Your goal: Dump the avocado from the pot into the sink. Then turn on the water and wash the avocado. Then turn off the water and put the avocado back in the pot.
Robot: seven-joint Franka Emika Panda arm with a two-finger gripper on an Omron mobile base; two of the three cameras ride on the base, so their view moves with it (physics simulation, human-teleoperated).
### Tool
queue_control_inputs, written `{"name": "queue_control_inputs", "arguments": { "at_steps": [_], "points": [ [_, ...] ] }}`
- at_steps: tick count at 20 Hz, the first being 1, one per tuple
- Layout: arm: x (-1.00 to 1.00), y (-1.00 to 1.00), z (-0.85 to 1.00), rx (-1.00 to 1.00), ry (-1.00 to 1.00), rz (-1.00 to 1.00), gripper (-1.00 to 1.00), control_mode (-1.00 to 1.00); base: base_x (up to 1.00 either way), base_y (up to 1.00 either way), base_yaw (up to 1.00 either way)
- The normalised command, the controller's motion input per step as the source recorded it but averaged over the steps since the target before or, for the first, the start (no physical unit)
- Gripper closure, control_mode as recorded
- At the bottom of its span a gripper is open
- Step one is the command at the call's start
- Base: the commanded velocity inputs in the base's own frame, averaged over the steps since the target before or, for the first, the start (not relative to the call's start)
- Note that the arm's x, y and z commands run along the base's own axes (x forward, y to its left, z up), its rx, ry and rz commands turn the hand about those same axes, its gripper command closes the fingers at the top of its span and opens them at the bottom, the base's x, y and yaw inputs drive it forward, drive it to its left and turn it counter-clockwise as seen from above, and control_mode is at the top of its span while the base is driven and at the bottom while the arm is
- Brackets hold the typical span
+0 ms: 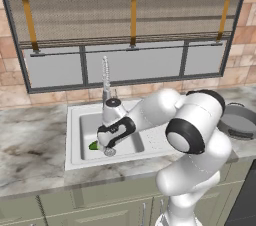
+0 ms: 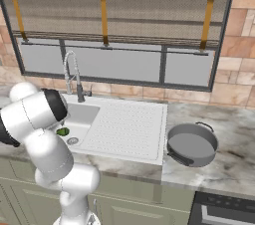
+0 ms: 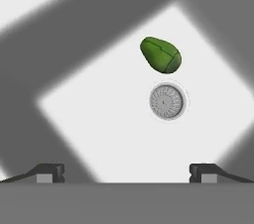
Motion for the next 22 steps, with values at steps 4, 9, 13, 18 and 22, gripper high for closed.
{"name": "queue_control_inputs", "arguments": {
  "at_steps": [4,9,13,18,22],
  "points": [
    [0.11,0.08,-0.16,-0.04,0.0,0.09,-1.0,-1.0,0.0,0.0,0.0],
    [0.16,0.09,-0.19,-0.05,0.0,0.09,-1.0,-1.0,0.0,0.0,0.0],
    [0.12,0.1,-0.12,-0.03,0.0,0.08,-1.0,-1.0,0.0,0.0,0.0],
    [0.14,0.08,-0.05,-0.02,0.0,0.06,-1.0,-1.0,0.0,0.0,0.0],
    [0.23,0.04,-0.14,-0.05,0.0,0.04,-1.0,-1.0,0.0,0.0,0.0]
  ]
}}
